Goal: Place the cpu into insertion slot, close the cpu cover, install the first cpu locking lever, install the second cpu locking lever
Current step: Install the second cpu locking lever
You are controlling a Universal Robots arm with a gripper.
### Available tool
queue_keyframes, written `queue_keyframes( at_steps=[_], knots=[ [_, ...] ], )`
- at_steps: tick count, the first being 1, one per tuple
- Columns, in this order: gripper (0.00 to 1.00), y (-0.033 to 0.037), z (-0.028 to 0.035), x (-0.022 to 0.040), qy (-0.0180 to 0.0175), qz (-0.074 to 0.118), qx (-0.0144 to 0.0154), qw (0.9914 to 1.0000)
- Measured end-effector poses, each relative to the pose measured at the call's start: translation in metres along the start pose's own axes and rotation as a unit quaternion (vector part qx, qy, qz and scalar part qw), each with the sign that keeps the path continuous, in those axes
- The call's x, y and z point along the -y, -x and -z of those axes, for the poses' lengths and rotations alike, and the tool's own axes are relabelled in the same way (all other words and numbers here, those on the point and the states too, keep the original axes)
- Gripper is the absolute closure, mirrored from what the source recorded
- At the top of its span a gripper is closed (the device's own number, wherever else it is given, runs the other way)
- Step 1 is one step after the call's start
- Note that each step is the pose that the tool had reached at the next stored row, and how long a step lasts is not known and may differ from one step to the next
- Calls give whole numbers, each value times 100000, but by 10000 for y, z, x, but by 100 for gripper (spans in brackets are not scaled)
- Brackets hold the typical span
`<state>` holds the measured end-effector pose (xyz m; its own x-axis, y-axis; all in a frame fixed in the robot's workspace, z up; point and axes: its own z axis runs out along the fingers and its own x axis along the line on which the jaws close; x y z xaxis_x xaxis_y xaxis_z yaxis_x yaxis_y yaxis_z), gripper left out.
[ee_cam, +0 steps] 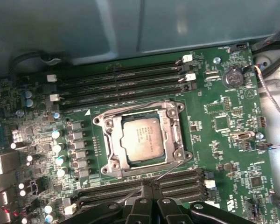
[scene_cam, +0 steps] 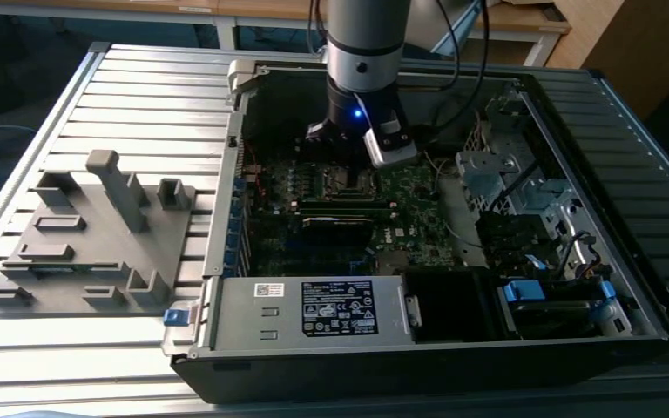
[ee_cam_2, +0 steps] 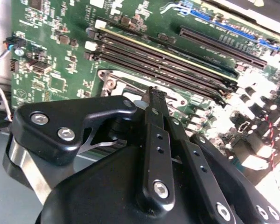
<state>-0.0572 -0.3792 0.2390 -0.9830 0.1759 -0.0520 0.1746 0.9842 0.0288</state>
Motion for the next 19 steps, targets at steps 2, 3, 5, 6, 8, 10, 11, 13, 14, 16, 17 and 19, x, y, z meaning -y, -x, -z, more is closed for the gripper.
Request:
queue_keyframes(
  at_steps=[2,3,5,6,8,10,11,13,14,16,17,19],
  knots=[
    [90,-20,-7,4,30,260,14,100000],
    [90,-26,-11,6,42,493,5,99999],
    [90,-33,-19,7,81,1197,-15,99993],
    [90,-34,-23,8,98,1593,-28,99987],
    [90,-38,-25,8,121,2168,-47,99976],
    [90,-39,-26,8,134,2206,-46,99976],
    [90,-38,-26,8,135,2223,-48,99975],
    [90,-39,-27,9,136,2226,-46,99975],
    [90,-43,-28,9,138,2216,-45,99975],
    [90,-47,-37,10,148,2223,-41,99975],
    [90,-51,-42,11,142,2223,-44,99975],
    [90,-65,-49,14,129,2226,-47,99975]
  ],
)
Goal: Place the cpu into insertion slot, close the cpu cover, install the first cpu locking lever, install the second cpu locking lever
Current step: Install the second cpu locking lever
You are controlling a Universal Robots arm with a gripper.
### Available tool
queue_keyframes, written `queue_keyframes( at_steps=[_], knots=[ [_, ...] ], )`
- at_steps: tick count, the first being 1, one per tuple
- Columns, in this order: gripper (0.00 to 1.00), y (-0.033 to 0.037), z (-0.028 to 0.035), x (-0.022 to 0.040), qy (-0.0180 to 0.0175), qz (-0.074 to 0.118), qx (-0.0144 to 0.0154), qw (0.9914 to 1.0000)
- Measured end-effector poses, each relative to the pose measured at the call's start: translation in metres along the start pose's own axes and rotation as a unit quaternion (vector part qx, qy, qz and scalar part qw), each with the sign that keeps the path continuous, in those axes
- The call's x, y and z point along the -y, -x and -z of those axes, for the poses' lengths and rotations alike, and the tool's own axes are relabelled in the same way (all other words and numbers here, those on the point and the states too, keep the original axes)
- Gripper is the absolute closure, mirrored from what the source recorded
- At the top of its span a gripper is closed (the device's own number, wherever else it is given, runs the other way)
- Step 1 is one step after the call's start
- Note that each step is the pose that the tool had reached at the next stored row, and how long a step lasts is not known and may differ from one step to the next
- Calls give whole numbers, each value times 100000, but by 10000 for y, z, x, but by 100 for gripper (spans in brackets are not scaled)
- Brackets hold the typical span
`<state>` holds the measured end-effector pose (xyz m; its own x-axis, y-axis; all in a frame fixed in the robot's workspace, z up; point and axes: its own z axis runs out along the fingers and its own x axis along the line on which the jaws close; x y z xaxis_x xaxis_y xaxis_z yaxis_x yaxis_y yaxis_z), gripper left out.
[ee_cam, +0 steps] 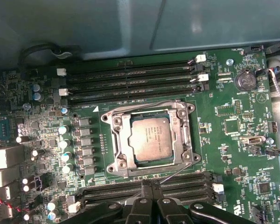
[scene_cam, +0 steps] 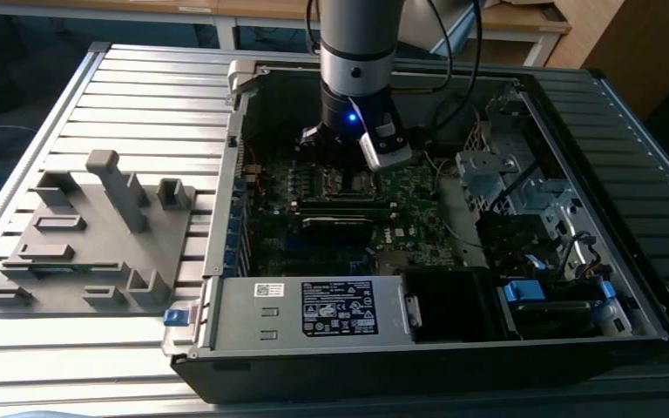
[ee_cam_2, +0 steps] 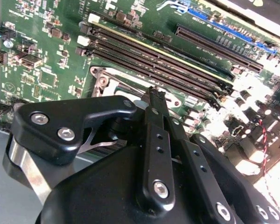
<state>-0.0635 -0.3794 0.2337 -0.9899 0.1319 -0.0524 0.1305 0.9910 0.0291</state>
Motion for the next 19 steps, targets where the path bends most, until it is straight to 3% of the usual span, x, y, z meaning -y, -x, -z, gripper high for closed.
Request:
queue_keyframes(
  at_steps=[19],
  knots=[
    [90,-14,-21,2,-1,-1,1,100000]
  ],
)
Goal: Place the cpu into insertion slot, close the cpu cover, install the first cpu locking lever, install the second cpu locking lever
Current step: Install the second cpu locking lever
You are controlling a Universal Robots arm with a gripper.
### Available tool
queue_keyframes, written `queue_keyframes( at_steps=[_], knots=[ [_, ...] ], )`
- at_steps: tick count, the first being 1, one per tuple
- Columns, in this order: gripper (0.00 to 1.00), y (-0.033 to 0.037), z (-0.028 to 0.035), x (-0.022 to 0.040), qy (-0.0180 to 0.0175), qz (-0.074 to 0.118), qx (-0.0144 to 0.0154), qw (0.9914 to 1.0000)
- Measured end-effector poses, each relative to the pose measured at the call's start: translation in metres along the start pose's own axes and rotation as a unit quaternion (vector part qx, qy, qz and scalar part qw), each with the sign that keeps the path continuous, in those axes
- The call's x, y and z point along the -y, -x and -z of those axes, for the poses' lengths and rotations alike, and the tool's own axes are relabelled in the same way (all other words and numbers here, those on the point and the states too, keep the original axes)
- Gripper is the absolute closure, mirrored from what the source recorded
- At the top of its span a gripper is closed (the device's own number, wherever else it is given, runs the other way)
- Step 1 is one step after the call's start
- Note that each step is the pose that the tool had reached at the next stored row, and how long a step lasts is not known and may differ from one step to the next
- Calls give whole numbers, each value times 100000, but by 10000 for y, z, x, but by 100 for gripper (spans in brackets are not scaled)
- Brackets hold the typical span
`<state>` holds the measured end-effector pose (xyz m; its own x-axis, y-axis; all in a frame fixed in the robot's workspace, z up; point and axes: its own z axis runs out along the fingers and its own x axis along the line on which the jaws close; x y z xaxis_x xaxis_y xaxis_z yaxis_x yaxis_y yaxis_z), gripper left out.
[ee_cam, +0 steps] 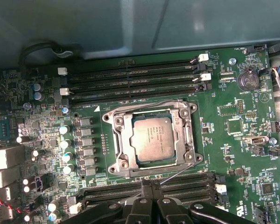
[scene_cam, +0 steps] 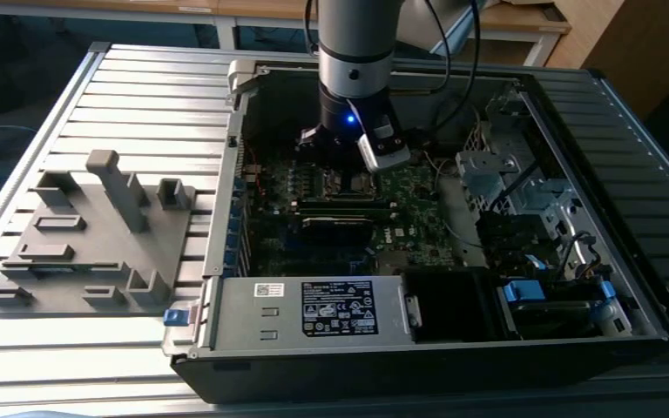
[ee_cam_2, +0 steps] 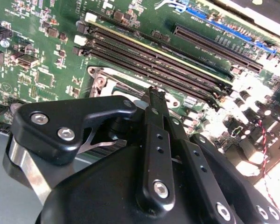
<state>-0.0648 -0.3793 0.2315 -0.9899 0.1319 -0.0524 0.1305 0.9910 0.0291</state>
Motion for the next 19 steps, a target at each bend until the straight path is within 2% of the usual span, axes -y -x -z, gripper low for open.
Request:
queue_keyframes(
  at_steps=[19],
  knots=[
    [90,-26,-32,4,-34,5,28,100000]
  ],
)
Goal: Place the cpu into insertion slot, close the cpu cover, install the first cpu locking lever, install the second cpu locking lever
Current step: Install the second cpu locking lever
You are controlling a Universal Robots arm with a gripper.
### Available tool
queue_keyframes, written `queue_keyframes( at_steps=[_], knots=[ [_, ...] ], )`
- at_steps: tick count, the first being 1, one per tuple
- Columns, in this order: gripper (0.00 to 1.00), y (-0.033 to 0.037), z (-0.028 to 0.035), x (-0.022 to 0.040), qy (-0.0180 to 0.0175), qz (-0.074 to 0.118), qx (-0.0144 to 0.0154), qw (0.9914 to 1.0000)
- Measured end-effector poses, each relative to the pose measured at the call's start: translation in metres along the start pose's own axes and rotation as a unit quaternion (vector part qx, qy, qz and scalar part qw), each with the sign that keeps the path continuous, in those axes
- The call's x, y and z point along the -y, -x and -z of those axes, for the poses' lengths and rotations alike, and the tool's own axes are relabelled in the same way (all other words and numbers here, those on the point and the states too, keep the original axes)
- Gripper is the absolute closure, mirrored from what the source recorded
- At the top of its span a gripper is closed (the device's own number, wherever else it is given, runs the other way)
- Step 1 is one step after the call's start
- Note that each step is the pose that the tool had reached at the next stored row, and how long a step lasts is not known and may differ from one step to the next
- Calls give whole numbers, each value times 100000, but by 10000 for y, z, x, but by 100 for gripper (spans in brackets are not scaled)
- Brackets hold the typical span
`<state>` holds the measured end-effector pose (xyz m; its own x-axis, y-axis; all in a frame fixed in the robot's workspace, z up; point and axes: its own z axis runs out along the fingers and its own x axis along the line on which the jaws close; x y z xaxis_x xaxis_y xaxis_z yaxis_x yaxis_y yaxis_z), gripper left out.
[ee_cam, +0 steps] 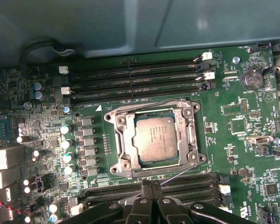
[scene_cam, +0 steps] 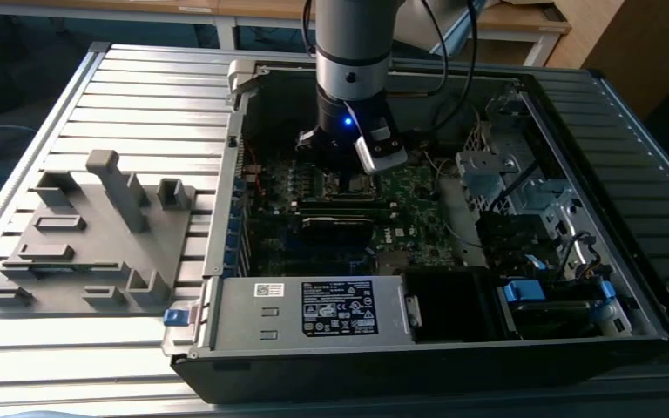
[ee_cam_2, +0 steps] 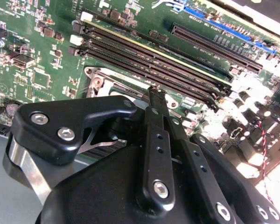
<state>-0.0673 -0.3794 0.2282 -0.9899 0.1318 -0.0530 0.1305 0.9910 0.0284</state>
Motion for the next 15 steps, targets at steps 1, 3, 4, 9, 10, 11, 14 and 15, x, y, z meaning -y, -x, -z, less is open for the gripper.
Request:
queue_keyframes(
  at_steps=[1,3,4,9,10,11,14,15],
  knots=[
    [90,-1,-2,0,2,-2,1,100000],
    [90,-1,-2,0,0,-1,1,100000],
    [90,-1,-5,0,12,-2,4,100000],
    [90,-8,-36,2,4,-5,1,100000],
    [90,-10,-43,2,0,-4,0,100000],
    [90,-12,-50,3,4,-4,-3,100000],
    [90,-15,-63,4,-21,4,-2,100000],
    [90,-15,-63,4,-28,3,-2,100000]
  ],
)
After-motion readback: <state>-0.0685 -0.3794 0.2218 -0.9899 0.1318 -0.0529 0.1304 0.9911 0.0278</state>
